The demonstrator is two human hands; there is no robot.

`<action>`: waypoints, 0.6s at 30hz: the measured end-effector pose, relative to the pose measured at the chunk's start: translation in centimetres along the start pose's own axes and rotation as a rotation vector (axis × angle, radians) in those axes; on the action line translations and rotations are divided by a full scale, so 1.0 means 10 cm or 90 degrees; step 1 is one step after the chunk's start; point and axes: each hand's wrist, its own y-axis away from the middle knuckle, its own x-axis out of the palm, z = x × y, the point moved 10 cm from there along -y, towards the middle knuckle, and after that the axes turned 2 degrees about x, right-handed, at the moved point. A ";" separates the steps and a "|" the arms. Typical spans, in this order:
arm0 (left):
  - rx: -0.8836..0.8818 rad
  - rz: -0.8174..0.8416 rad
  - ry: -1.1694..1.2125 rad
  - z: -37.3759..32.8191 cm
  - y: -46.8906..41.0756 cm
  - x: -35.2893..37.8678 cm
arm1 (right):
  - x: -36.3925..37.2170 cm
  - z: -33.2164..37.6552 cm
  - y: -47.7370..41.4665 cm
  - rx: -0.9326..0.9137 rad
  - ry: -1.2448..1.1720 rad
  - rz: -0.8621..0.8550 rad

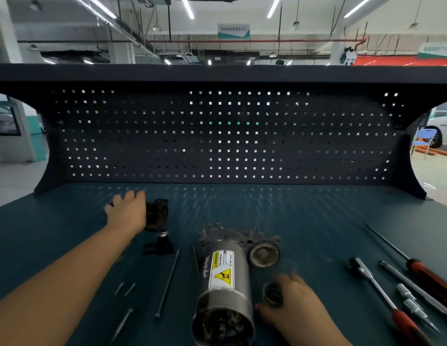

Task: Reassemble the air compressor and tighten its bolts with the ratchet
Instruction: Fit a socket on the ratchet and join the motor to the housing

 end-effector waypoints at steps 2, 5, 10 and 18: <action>0.035 0.033 -0.114 0.03 -0.28 0.16 | -0.03 0.00 -0.04 -0.001 0.016 0.013; 0.057 0.162 -0.146 0.13 -0.57 0.57 | -0.10 -0.04 -0.05 -0.033 0.003 -0.034; 0.134 0.194 -0.040 0.13 -0.81 0.74 | -0.24 0.27 0.01 -0.183 0.059 -0.234; 0.154 -0.071 0.301 0.18 -0.34 0.03 | -0.09 0.02 -0.10 -0.079 -0.017 -0.071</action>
